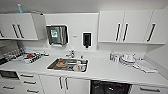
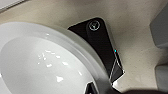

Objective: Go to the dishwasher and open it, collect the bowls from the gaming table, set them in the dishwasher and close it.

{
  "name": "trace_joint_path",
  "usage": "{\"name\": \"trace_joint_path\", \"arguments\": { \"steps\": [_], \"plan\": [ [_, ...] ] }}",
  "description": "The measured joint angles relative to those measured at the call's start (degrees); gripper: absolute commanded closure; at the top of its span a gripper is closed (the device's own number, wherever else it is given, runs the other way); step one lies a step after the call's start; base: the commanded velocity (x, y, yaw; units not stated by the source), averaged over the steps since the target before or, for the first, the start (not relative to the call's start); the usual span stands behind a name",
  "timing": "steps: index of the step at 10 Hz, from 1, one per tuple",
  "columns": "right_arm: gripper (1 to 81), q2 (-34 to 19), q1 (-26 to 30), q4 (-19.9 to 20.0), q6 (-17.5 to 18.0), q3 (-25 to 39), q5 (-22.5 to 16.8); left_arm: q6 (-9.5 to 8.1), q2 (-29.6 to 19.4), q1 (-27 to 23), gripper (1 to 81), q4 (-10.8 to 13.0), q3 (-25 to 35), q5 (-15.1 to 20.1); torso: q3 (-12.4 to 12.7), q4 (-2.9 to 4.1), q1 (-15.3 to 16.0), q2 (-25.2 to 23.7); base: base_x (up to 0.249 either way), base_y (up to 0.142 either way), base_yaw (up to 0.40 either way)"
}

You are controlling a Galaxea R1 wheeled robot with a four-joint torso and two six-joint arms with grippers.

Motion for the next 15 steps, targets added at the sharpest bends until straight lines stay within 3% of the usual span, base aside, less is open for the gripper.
{"name": "trace_joint_path", "arguments": {
  "steps": [8,15],
  "plan": [
    [81.1,0.4,0.0,0.0,0.0,-0.2,-0.1,-0.02,-0.3,0.1,81.1,0.0,0.0,0.0,0.0,0.00,0.0,0.0,0.000,0.000,-0.235],
    [81.1,0.6,0.0,0.0,0.0,-0.2,-0.2,-0.02,-0.5,0.1,81.1,0.0,0.0,-0.1,0.0,0.00,0.0,0.0,0.000,0.000,-0.015]
  ]
}}
